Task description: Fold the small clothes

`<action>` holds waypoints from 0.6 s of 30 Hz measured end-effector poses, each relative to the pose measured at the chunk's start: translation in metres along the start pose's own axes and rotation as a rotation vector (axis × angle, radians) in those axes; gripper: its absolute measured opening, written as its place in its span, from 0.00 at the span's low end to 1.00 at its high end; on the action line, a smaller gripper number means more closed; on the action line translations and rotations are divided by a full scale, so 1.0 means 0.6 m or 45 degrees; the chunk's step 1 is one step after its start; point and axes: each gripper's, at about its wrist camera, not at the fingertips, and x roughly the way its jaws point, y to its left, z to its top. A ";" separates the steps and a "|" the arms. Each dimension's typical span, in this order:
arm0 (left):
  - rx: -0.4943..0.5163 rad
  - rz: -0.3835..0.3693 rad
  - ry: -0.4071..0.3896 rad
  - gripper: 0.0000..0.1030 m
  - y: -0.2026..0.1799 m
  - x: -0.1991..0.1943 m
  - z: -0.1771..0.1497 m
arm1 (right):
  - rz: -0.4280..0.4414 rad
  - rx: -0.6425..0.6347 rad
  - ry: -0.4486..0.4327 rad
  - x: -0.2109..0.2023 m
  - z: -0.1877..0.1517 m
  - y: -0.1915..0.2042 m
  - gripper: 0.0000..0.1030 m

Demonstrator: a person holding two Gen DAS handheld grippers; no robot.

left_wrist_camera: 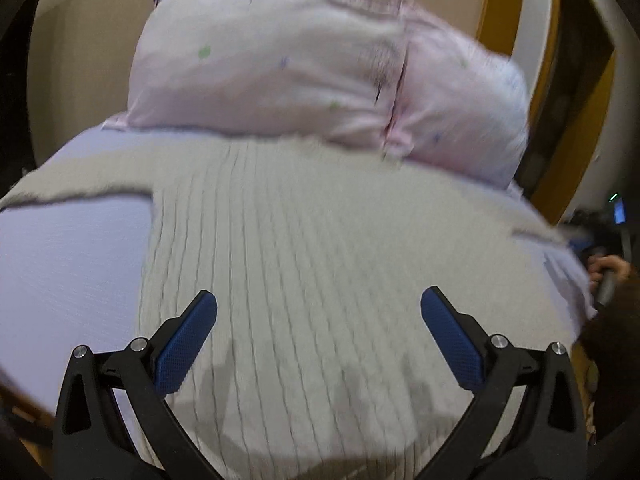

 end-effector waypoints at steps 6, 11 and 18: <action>-0.118 -0.030 -0.068 0.99 0.053 0.007 0.045 | -0.104 0.355 0.064 0.099 0.101 -0.102 0.35; -0.256 -0.009 -0.142 0.99 0.127 0.000 0.064 | -0.128 0.398 0.007 0.131 0.114 -0.111 0.15; -0.474 0.199 -0.226 0.99 0.266 -0.029 0.079 | -0.007 0.025 -0.182 0.084 0.115 0.043 0.07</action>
